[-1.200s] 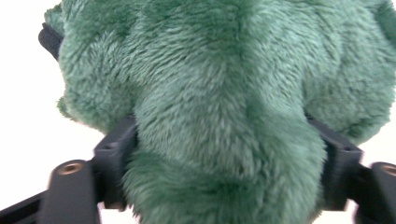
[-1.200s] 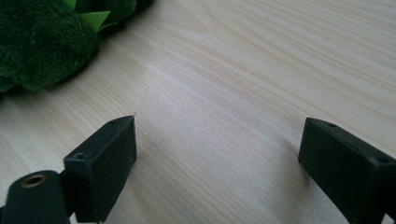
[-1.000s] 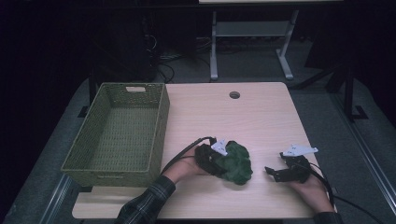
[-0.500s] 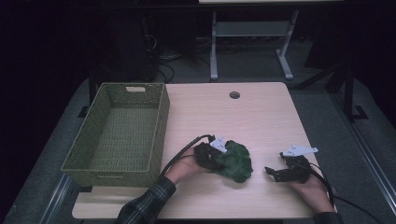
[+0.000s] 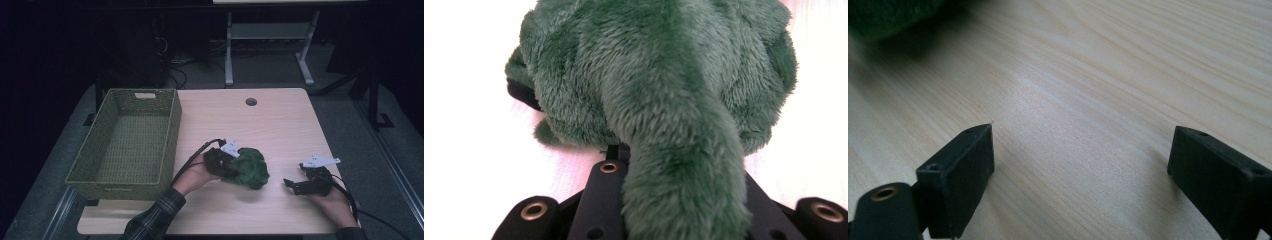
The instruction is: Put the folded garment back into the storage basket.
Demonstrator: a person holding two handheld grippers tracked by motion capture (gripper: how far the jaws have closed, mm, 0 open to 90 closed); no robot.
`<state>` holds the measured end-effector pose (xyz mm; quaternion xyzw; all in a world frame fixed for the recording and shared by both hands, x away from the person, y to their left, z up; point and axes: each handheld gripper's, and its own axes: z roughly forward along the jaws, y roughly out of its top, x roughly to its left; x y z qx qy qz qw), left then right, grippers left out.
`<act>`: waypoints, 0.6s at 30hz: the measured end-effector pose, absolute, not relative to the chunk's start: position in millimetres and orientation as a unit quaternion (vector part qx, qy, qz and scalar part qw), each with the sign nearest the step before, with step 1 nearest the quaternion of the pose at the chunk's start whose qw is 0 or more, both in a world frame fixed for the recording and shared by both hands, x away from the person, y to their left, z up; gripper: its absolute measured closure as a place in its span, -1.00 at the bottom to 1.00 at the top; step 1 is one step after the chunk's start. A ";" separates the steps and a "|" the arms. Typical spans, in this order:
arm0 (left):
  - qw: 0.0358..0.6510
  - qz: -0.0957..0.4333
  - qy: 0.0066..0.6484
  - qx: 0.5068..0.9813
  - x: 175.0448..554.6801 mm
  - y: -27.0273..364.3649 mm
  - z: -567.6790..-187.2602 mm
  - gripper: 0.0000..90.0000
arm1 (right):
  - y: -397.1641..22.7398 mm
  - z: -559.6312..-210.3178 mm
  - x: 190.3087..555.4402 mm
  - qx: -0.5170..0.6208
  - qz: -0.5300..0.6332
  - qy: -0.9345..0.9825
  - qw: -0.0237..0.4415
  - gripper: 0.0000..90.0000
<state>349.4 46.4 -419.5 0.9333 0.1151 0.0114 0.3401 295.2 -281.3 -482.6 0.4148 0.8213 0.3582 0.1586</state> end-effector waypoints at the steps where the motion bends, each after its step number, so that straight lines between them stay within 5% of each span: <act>1: 0.345 0.012 0.118 0.931 349.5 47.7 -416.7 0.71 | -281.4 -482.7 295.3 0.414 0.358 0.821 0.159 -0.76; 18: 0.351 0.019 0.134 0.926 350.0 60.6 -375.4 0.70 | -281.5 -482.6 295.3 0.414 0.358 0.822 0.159 -0.76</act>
